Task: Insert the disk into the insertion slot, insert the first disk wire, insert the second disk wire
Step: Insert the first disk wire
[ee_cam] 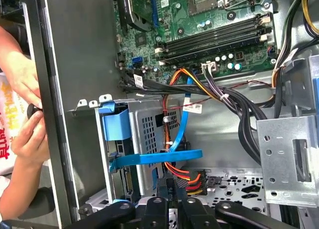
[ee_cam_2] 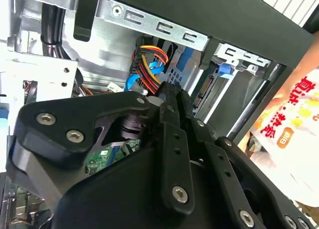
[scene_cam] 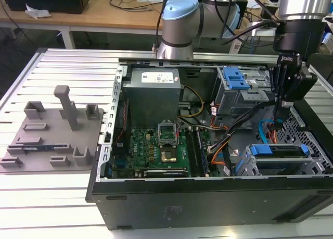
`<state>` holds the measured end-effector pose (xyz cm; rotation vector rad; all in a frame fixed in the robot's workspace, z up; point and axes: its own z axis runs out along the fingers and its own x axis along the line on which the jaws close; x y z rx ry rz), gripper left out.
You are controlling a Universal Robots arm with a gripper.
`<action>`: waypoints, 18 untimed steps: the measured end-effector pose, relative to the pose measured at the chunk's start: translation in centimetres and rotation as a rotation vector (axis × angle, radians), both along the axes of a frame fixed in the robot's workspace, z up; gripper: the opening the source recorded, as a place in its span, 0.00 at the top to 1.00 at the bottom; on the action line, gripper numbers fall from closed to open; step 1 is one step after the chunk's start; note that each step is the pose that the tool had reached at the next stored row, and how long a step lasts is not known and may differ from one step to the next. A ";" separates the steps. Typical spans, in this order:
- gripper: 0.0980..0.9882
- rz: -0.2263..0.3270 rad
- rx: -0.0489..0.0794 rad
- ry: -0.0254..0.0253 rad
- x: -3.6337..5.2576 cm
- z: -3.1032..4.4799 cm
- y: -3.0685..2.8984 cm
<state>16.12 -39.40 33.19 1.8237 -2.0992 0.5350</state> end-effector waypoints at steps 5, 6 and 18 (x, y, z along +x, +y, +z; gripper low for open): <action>0.92 0.000 0.011 0.0014 0.11 0.33 -0.49; 0.92 0.000 0.014 0.0037 0.15 0.48 -0.62; 0.92 0.002 0.150 0.0745 1.46 1.09 -1.79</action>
